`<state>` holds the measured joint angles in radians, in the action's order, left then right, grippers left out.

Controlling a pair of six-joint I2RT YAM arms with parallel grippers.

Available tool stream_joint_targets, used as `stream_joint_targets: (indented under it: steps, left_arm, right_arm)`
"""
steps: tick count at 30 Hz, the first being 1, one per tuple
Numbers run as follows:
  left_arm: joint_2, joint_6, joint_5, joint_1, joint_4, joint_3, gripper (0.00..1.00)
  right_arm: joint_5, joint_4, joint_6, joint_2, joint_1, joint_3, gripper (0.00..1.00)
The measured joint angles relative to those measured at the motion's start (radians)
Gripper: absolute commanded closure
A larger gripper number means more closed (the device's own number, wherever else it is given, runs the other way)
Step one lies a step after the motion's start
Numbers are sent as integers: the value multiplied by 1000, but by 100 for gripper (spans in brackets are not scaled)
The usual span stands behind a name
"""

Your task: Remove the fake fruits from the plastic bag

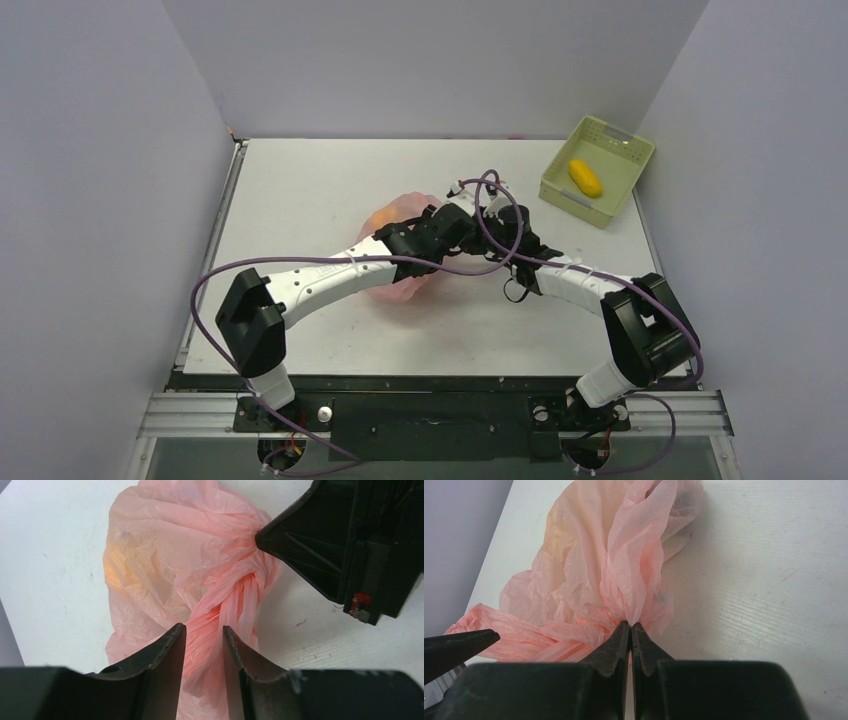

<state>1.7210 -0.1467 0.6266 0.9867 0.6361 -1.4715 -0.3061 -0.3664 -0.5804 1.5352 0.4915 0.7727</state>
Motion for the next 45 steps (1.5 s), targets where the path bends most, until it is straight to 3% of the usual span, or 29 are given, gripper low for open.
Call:
stream_joint_targets:
  steps: [7, 11, 14, 17, 23, 34, 40, 45]
  left_arm:
    - [-63, -53, -92, 0, -72, 126, 58]
    - [-148, -81, -149, -12, -121, 245, 62]
    - [-175, -89, -166, -20, -147, 280, 87]
    - [-175, -92, -167, -22, -167, 283, 100]
    - [-280, -139, -169, -22, -236, 389, 100]
    - [-812, -367, -350, -126, -452, 908, 100]
    - [-967, -473, -415, -145, -450, 996, 100]
    - [-1084, -543, -454, -146, -454, 1046, 100]
  right_arm:
    - [-11, -3, 0, 0, 0, -1, 100]
    - [-21, -18, 9, 0, 1, -1, 100]
    - [-24, -26, 11, 0, 3, -1, 100]
    - [-24, -30, 12, 0, 9, -1, 100]
    - [-69, -45, 4, 23, 13, 13, 100]
    - [-308, -148, -251, 219, -77, 74, 100]
    - [-315, -19, -263, 242, -64, 143, 100]
    - [-267, 119, -217, 230, -45, 214, 64]
